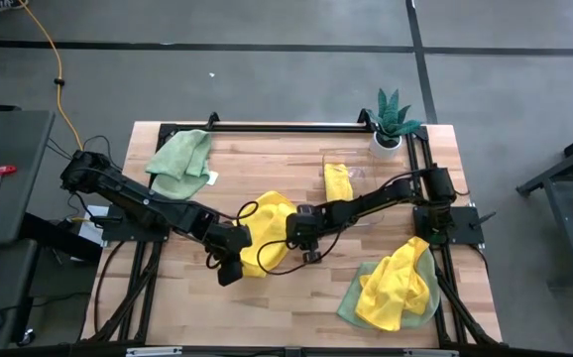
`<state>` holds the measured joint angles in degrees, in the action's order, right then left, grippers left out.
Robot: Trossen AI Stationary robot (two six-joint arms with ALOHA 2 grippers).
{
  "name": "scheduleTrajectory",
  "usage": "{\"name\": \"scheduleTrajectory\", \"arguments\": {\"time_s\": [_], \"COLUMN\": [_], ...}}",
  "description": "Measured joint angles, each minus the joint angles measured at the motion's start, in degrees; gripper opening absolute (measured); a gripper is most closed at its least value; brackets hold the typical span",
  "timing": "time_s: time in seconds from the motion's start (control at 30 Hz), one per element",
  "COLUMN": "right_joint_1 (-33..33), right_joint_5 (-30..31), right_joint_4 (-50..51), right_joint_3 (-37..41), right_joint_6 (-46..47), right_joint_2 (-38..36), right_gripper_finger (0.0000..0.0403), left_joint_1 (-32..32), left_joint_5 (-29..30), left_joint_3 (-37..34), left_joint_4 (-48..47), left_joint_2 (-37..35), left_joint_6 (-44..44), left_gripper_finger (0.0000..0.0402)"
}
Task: Fold microfiber towels
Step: Fold the top yellow microfiber towel
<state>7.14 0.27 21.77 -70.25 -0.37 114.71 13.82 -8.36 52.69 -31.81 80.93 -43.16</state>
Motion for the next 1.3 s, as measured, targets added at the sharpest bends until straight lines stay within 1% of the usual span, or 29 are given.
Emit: {"name": "scheduleTrajectory", "arguments": {"time_s": [0.1,0.17,0.27,0.37,0.53,0.6,0.67,0.73,0.8,0.87,0.97,1.0,1.07,1.13,1.23,1.3], "right_joint_1": [0.04,0.0,0.41,1.66,2.48,2.18,1.55,0.59,-0.44,-1.64,-3.76,-4.53,-6.22,-7.87,-10.49,-12.43], "right_joint_5": [-0.6,-2.18,-4.42,-8.39,-13.81,-13.96,-13.32,-10.62,-7.43,-4.55,-1.83,-1.01,1.18,3.61,6.58,6.78], "right_joint_4": [2.07,4.02,6.44,10.55,12.07,12.06,11.51,11.42,11.71,12.11,12.49,13.86,15.35,17.61,18.83,19.31], "right_joint_3": [-0.11,-0.11,0.07,0.65,0.34,0.32,-1.14,-3.19,-5.72,-8.66,-12.96,-14.09,-16.16,-18.62,-21.12,-22.0], "right_joint_6": [2.65,4.81,8.59,10.78,13.62,15.72,17.49,18.44,18.42,18.33,16.92,16.58,16.38,15.89,14.9,15.18], "right_joint_2": [0.05,0.0,-1.36,-4.62,-15.01,-18.79,-22.06,-24.1,-24.62,-24.6,-24.18,-23.99,-23.59,-23.53,-23.68,-23.66], "right_gripper_finger": [0.0029,0.0009,0.0006,0.0003,0.0001,0.0001,0.0001,0.0,0.0,0.0,0.0,0.0,0.0,0.0,0.0,0.0], "left_joint_1": [0.38,0.99,1.86,2.14,0.51,-0.71,-2.4,-4.85,-7.74,-10.81,-15.76,-17.36,-20.88,-24.06,-28.99,-32.33], "left_joint_5": [-1.84,-3.14,-3.3,-3.61,-5.72,-6.47,-6.43,-6.21,-6.08,-6.4,-6.5,-6.59,-6.56,-6.38,-3.7,-1.82], "left_joint_3": [0.0,0.03,0.0,0.02,0.0,0.03,0.0,0.1,-0.03,0.1,0.66,1.67,3.99,7.47,12.34,15.08], "left_joint_4": [-0.22,-0.17,-1.66,-2.35,-3.7,-3.85,-5.79,-6.26,-8.18,-7.83,-9.71,-10.28,-14.31,-16.8,-21.1,-22.74], "left_joint_2": [-0.3,-0.57,-1.31,-2.85,-9.53,-12.81,-16.39,-19.1,-21.61,-23.39,-25.81,-26.16,-26.6,-26.51,-25.81,-24.72], "left_joint_6": [-0.15,0.04,-0.01,-1.07,-1.77,-1.86,-1.83,-1.73,-1.57,-0.42,2.4,3.75,7.19,11.18,17.85,22.42], "left_gripper_finger": [0.0,0.0,0.0,0.0,0.0,0.0,0.0,0.0,0.0,0.0,0.0,0.0,0.0,0.0,0.0,0.0]}}
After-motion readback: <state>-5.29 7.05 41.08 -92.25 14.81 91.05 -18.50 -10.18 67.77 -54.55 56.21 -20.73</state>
